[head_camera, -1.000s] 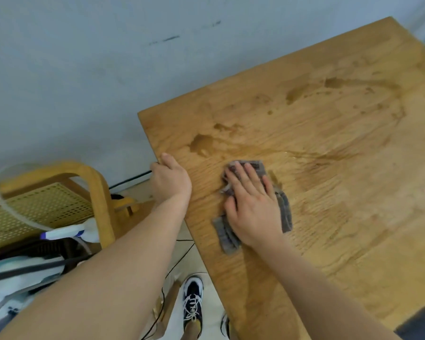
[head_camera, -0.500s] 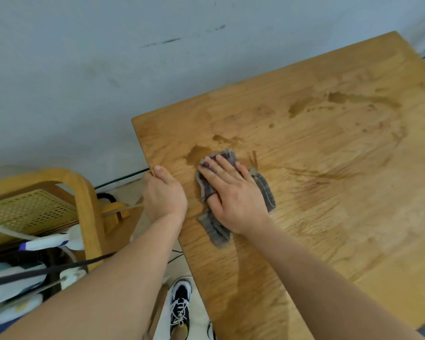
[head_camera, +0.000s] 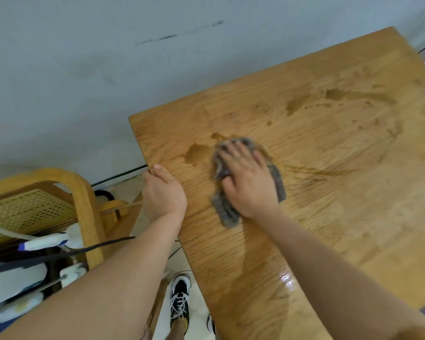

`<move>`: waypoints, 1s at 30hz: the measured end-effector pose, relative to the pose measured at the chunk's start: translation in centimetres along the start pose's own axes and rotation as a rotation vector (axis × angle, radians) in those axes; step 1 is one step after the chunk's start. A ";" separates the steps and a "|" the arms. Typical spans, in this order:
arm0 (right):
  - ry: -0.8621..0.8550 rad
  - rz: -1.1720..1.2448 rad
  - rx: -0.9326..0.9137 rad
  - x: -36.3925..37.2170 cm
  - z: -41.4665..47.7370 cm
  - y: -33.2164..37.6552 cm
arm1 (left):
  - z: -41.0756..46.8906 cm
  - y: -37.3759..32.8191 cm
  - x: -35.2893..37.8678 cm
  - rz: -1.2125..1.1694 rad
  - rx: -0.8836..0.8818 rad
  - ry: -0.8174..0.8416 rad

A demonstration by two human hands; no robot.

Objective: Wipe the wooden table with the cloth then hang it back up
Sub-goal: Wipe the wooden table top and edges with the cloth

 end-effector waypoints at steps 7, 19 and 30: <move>0.052 0.013 -0.015 3.1 -8.3 2.4 | 0.1 0.0 -0.2 -0.036 0.029 -0.010; -0.002 0.014 -0.027 0.6 -1.5 0.4 | 0.1 0.4 -0.3 -0.021 0.033 0.039; 0.024 -0.020 -0.103 -0.9 7.9 3.7 | 0.1 0.1 -0.1 0.017 0.034 0.008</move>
Point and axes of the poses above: each hand's wrist, its own z-axis towards the middle knuckle, its own x-axis out of the palm, y = z × x, the point moved 2 cm from there along z, towards the middle knuckle, and after that the axes turned 13 degrees about y, right-handed, at the moved point
